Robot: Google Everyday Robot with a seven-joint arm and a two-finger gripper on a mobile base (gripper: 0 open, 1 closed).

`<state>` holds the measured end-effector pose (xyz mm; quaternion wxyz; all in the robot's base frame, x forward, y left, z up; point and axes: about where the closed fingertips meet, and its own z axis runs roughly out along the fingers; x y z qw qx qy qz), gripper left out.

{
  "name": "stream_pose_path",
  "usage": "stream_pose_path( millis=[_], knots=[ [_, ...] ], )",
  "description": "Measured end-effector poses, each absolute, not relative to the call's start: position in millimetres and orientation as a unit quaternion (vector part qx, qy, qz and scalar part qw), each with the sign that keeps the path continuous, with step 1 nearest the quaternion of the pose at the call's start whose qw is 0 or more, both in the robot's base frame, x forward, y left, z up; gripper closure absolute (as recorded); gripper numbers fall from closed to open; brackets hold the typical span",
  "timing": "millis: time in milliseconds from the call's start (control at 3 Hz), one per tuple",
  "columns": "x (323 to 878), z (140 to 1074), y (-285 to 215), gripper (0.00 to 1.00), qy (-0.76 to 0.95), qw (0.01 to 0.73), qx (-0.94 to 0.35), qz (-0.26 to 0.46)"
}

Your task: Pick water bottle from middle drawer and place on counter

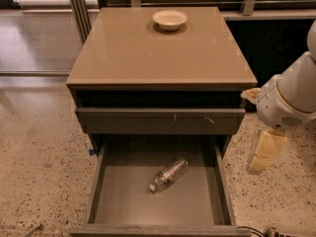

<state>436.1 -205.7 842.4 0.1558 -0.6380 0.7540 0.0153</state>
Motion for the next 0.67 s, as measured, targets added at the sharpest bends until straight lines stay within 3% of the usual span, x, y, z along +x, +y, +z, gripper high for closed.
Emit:
stream_pose_path(
  millis=[667],
  knots=[
    [434, 826, -198, 0.0, 0.746, 0.176, -0.642, 0.018]
  ],
)
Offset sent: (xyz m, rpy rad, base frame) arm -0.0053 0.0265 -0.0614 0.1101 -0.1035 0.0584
